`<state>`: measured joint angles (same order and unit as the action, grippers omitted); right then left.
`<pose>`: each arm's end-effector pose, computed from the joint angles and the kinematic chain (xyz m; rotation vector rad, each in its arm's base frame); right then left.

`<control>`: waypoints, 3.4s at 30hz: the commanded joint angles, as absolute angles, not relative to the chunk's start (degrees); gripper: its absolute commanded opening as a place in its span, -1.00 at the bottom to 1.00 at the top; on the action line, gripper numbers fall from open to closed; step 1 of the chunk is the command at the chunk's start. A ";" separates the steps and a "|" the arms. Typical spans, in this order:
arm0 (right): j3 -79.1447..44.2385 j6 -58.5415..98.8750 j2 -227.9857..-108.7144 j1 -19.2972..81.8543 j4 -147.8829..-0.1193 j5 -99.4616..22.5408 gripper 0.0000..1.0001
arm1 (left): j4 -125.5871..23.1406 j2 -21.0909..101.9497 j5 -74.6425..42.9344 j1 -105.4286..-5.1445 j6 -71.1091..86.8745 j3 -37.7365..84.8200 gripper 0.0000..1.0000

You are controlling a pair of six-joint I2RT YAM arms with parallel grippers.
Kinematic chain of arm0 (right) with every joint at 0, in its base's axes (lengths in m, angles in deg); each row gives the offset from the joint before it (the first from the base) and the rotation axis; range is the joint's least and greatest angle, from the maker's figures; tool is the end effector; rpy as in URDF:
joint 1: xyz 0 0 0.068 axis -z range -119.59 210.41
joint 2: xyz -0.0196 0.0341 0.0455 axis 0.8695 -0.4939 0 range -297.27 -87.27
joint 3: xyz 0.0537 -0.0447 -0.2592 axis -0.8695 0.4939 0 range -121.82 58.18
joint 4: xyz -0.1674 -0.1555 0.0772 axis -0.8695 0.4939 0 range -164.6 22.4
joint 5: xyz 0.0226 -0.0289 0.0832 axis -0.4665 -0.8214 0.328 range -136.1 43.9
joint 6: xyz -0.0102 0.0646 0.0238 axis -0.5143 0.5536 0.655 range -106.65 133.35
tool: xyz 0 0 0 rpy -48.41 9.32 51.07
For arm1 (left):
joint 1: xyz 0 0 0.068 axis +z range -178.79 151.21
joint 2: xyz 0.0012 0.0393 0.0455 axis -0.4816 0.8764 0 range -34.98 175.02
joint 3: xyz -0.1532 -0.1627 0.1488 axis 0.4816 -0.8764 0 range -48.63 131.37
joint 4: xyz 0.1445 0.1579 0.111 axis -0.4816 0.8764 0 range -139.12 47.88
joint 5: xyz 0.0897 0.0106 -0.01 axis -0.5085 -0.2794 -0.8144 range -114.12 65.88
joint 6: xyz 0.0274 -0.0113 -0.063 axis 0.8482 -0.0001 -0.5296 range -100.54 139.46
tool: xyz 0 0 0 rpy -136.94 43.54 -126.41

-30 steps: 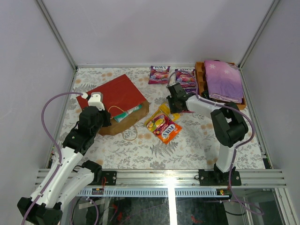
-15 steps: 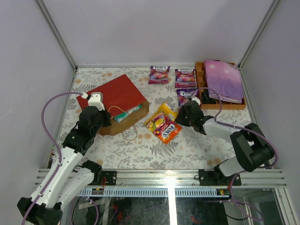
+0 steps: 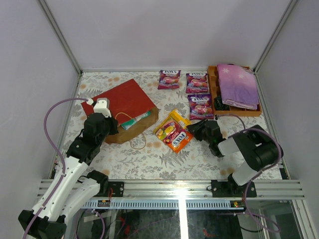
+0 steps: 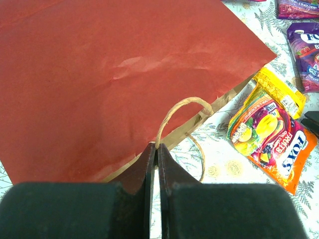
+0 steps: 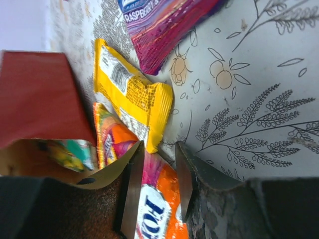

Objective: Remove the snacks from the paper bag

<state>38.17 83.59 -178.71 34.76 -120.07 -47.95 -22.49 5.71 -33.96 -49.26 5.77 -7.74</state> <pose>0.2459 0.1159 0.1232 0.8475 2.0086 0.9887 0.1554 -0.0477 0.2857 0.0119 2.0307 -0.2023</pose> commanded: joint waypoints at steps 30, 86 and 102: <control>58.31 99.58 -183.49 38.95 -148.96 -46.83 -1.00 | -24.53 5.20 -32.83 -48.92 5.58 -8.00 -1.00; 40.73 83.68 -152.64 26.04 -105.42 -58.24 0.76 | -24.16 6.19 -32.66 -48.96 5.62 -7.99 -1.00; 60.01 93.29 -166.77 26.02 -143.75 -50.18 0.18 | -24.17 7.06 -31.53 -48.91 5.40 -7.97 -1.00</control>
